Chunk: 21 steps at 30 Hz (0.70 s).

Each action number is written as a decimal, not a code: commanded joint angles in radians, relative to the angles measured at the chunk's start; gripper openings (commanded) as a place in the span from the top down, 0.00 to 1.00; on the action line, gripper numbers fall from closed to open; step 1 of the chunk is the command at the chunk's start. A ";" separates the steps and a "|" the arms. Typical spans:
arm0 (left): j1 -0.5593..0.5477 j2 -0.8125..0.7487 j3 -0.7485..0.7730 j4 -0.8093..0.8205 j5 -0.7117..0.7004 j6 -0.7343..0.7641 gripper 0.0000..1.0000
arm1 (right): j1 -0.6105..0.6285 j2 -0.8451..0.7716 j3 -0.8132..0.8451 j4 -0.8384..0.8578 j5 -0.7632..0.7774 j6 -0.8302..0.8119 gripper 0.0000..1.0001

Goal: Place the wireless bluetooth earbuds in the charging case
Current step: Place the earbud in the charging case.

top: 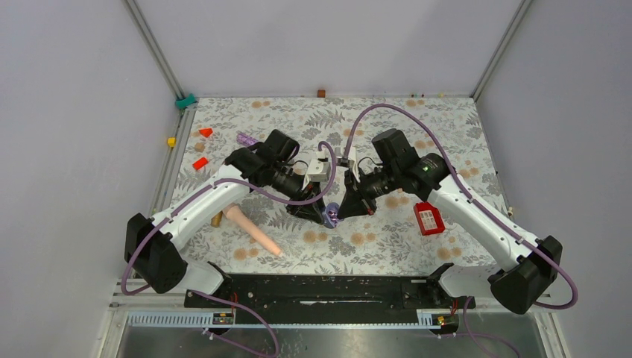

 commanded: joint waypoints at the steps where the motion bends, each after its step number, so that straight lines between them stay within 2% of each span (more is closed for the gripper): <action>1: -0.006 -0.009 0.043 0.030 0.056 0.012 0.97 | 0.012 -0.012 0.000 0.034 0.046 -0.006 1.00; 9: -0.008 -0.004 0.047 0.029 0.053 0.012 0.97 | 0.013 -0.055 -0.010 0.082 0.045 0.016 1.00; 21: -0.013 -0.004 0.050 0.029 0.048 0.010 0.97 | 0.012 -0.014 -0.011 0.069 0.012 0.020 1.00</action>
